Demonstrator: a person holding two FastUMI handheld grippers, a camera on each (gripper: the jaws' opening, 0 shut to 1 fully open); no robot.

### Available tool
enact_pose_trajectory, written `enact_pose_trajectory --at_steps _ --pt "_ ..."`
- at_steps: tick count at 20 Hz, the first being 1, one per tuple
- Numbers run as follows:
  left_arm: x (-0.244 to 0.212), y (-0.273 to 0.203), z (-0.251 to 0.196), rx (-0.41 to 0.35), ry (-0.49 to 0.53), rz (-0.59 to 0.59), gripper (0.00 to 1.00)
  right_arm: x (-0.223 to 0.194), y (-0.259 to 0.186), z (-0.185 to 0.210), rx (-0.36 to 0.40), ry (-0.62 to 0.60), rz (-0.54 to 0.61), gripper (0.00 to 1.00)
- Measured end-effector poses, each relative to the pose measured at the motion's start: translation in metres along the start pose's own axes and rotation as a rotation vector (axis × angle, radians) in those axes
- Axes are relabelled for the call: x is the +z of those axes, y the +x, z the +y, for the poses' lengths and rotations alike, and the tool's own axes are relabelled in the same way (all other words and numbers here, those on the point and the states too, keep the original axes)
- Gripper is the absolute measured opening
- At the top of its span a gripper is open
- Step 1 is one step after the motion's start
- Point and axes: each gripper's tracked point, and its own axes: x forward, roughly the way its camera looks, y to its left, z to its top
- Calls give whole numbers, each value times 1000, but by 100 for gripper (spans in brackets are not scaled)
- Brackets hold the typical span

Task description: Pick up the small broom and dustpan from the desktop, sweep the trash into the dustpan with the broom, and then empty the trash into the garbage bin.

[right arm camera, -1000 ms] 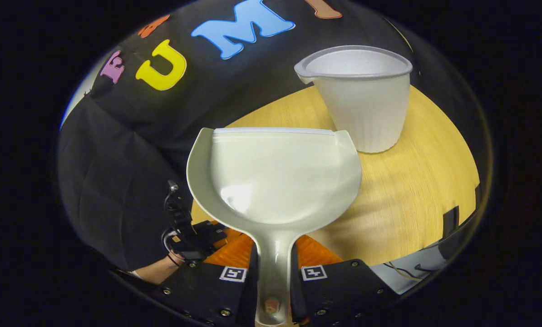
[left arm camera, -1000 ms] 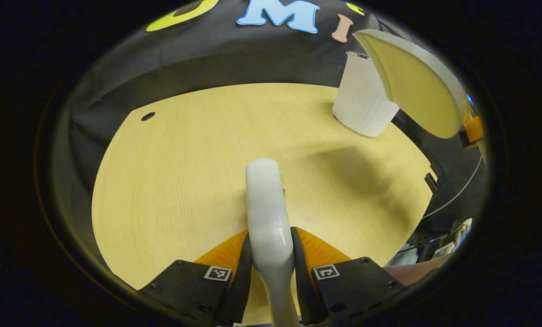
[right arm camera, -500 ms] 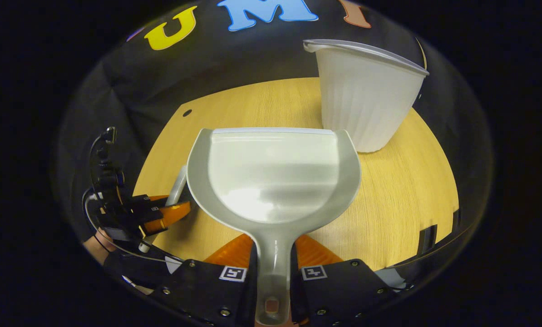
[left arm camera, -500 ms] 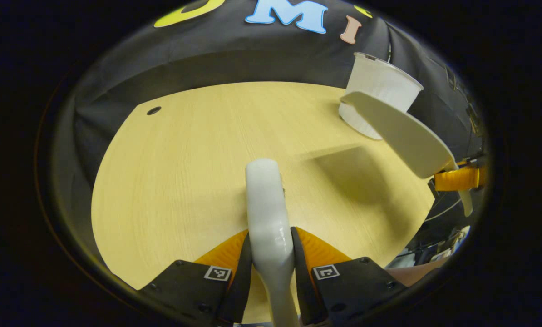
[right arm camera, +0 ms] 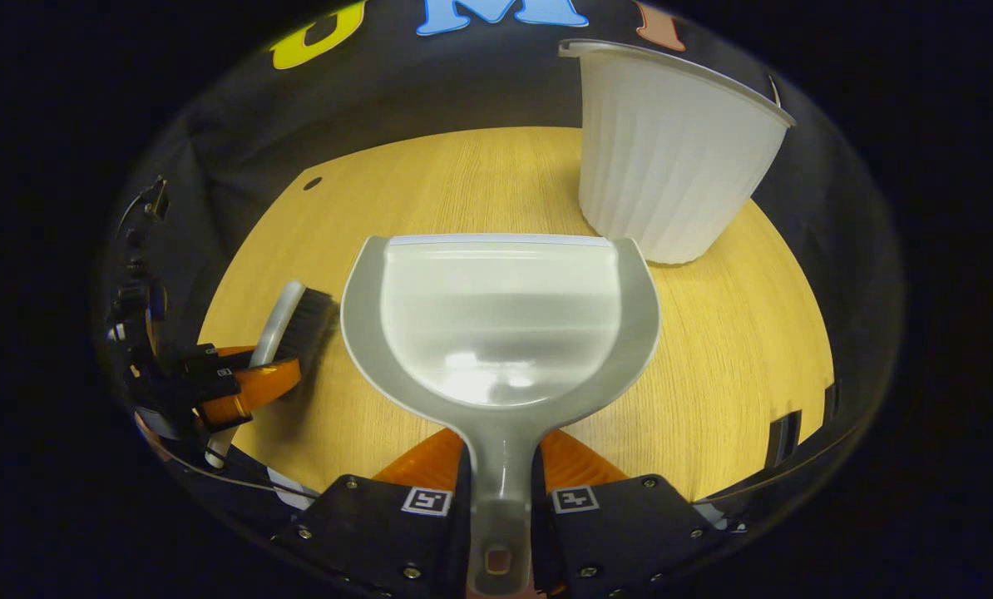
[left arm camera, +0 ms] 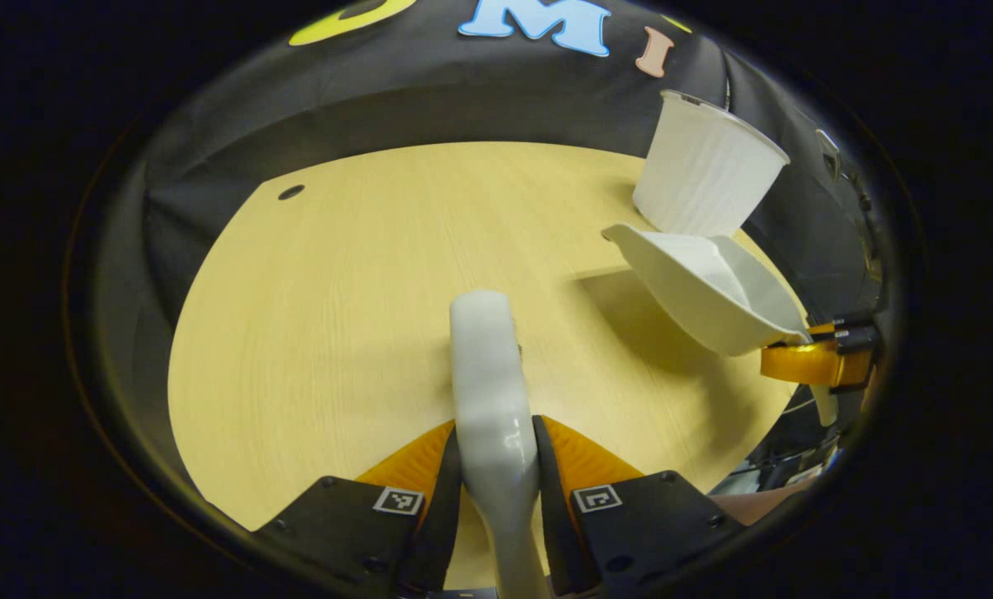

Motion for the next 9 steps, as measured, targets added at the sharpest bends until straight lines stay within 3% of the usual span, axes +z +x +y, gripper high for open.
enact_pose_trajectory --at_steps 9 --pt "0 13 -11 43 -39 18 49 -10 17 -8 -55 28 35 29"
